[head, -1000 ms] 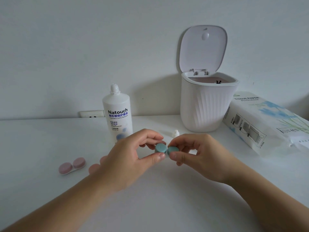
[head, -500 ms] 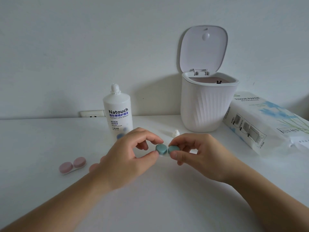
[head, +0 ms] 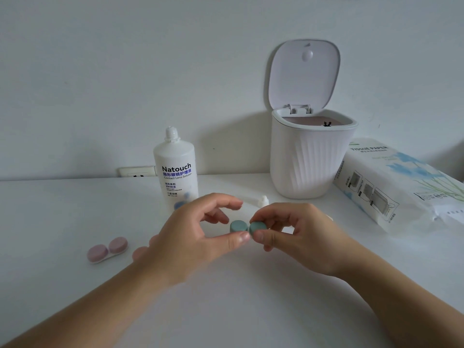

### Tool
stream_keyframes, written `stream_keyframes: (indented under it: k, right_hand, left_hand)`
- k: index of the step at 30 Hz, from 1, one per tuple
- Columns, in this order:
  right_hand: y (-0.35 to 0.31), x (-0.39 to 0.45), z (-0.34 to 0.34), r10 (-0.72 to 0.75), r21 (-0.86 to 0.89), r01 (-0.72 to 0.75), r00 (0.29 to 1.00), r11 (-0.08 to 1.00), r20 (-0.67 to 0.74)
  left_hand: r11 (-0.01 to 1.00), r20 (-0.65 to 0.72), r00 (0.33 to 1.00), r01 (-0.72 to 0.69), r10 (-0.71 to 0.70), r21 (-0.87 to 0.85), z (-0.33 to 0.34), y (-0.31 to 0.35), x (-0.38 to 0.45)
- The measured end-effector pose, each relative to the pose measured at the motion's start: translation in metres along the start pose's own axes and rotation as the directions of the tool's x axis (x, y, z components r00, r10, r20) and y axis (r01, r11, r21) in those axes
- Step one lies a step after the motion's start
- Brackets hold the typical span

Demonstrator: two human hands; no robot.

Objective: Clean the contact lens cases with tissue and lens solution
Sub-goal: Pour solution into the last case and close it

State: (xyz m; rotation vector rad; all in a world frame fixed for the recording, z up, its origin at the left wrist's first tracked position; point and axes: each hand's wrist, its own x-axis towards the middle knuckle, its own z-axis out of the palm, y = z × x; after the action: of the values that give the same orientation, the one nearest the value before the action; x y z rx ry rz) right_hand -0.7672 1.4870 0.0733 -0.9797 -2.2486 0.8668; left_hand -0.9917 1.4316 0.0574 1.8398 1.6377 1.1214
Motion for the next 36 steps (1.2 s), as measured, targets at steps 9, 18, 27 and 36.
stream_keyframes:
  k: [9,18,27,36]
  right_hand:
    - [-0.0018,-0.0001,0.0004,-0.012,0.030,0.012,1.000,0.999,-0.001]
    - [-0.0037,-0.0011,-0.0001,-0.008,0.006,0.008,1.000,1.000,0.006]
    - [-0.0052,-0.0016,-0.0002,0.003,0.031,-0.003,1.000,1.000,0.013]
    - [-0.0045,-0.0027,0.0012,-0.029,0.034,0.028,0.999,0.999,0.036]
  left_hand:
    - [0.993,0.093,0.989,-0.116,0.115,0.012,-0.0004,-0.0005,0.0010]
    - [0.998,0.026,0.998,-0.061,0.060,0.034,-0.0015,-0.0056,0.0029]
    - [0.985,0.099,0.984,-0.157,0.149,0.073,-0.0030,-0.0066,0.0014]
    - [0.993,0.114,0.988,-0.095,0.102,-0.066,-0.0030,-0.0069,0.0038]
